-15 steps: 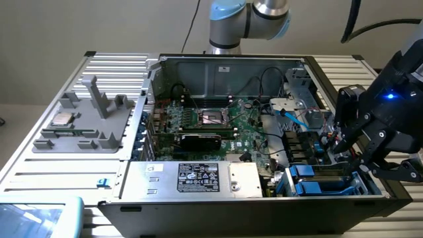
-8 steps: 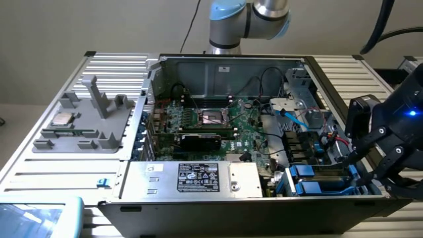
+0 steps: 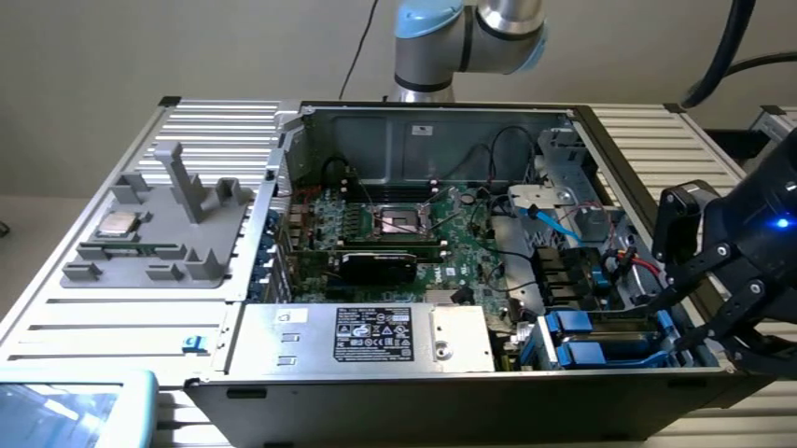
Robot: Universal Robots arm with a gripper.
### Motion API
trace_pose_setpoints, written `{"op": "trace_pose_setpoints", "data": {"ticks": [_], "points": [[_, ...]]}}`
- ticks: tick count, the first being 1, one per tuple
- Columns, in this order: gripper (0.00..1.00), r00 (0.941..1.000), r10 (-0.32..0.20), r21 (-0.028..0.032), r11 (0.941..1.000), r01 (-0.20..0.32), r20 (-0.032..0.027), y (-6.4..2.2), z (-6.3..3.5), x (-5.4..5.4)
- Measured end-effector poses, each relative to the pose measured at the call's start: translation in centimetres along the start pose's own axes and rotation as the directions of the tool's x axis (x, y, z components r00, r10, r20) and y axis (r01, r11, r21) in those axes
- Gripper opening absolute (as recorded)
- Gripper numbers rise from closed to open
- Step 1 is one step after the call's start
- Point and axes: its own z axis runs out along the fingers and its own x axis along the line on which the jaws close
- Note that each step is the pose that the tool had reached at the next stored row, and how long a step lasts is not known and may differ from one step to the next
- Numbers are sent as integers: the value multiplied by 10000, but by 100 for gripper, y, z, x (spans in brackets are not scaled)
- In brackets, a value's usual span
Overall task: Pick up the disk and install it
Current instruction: 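Insert the first disk wire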
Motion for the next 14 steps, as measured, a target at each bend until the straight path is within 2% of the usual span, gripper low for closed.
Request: {"op": "trace_pose_setpoints", "data": {"ticks": [3,5,8,9,10,12,13,14], "points": [[38,9998,-181,-97,9998,180,-26,0,6,-2],[38,9992,-388,-108,9992,388,-46,-2,14,-4],[38,9969,-784,-91,9969,783,-111,-3,22,-5],[38,9960,-880,-100,9961,878,-162,-3,23,-5],[38,9952,-943,-130,9955,940,-246,-3,23,-5],[38,9940,-993,-219,9949,984,-449,-3,24,-8],[38,9939,-998,-234,9948,988,-480,-4,25,-12],[38,9939,-998,-234,9948,988,-479,-4,24,-13]]}}
